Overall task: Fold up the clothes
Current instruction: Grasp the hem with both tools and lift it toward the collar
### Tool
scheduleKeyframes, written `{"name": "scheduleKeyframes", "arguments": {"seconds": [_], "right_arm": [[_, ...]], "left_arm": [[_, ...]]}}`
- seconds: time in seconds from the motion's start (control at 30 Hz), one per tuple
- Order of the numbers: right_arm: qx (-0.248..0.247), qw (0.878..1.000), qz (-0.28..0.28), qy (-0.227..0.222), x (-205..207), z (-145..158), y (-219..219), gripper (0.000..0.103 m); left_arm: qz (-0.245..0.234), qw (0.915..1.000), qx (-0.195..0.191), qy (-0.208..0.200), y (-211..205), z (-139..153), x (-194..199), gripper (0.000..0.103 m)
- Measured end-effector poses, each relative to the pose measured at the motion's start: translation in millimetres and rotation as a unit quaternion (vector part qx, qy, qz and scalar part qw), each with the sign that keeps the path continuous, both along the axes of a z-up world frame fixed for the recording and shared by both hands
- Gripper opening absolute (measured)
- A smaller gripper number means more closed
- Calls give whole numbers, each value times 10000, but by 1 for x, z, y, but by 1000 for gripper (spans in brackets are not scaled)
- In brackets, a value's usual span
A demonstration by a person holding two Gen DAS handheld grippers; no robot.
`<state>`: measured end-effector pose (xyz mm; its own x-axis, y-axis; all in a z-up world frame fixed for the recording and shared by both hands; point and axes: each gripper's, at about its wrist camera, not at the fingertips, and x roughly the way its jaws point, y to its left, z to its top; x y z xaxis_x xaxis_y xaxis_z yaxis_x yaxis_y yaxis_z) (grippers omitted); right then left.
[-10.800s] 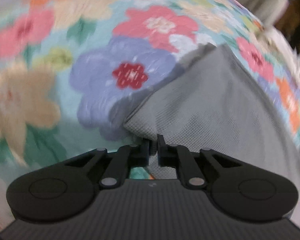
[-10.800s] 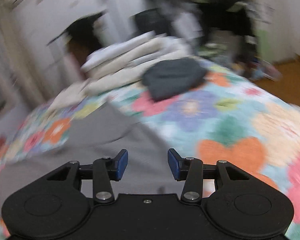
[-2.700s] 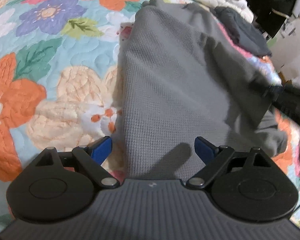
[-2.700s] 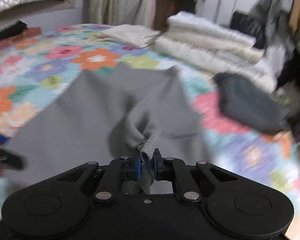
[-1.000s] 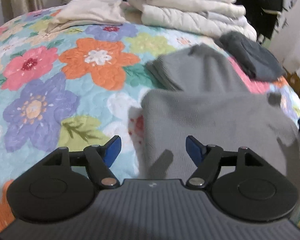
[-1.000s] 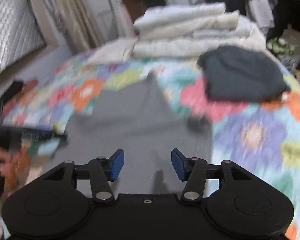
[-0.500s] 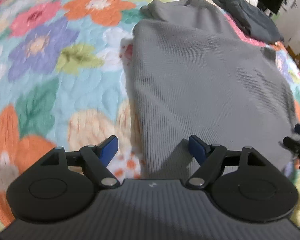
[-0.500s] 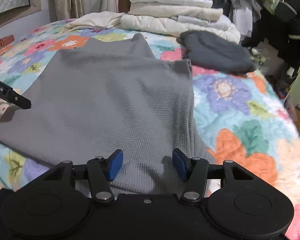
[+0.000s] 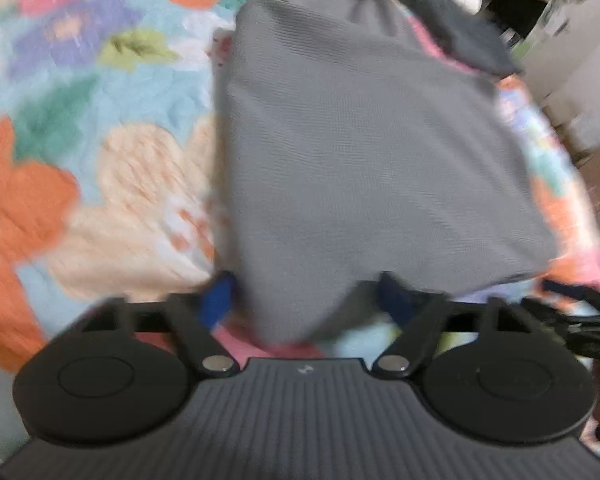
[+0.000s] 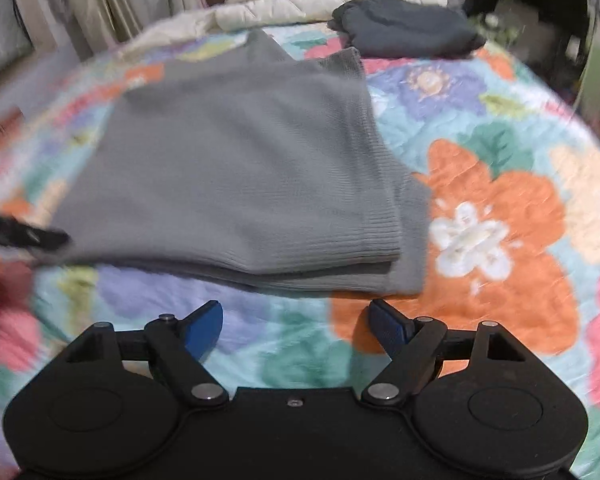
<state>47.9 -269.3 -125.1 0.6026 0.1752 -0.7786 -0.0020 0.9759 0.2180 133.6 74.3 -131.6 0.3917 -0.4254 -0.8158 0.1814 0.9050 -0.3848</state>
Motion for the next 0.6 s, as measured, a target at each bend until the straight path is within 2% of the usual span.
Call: {"name": "scheduleKeyframes", "arguments": {"seconds": [0.03,0.1,0.13,0.17,0.3,0.37,0.43,0.53,0.6], "right_arm": [[304,9995,-9,-15,-1,0,-4,84],[740,9972,-68,-33,-4,-2,-10,84],[905,9958,-109,-45,-5,-4,-12,84],[999,9948,-179,-54,-7,-6,-13,84],[1515,9873,-475,-113,-7,-12,-23,84],[1900,9791,-701,-190,-5,-18,-32,84],[2292,9686,-932,-265,-3,-24,-41,84],[3030,9419,-1399,-390,0,-42,-54,87],[3234,9327,-1509,-509,2,-44,-55,87]], "left_arm": [[22,9999,-146,42,3,0,-1,37],[25,10000,-69,-26,4,2,-4,36],[93,9998,-167,19,7,1,-4,36],[160,9994,-291,107,10,-1,-2,38],[469,9925,-978,560,23,-16,9,61],[595,9889,-1227,593,27,-21,13,57],[631,9885,-1269,520,27,-23,13,27],[667,9883,-1312,407,27,-24,12,23],[692,9880,-1337,344,27,-21,11,23]]}}
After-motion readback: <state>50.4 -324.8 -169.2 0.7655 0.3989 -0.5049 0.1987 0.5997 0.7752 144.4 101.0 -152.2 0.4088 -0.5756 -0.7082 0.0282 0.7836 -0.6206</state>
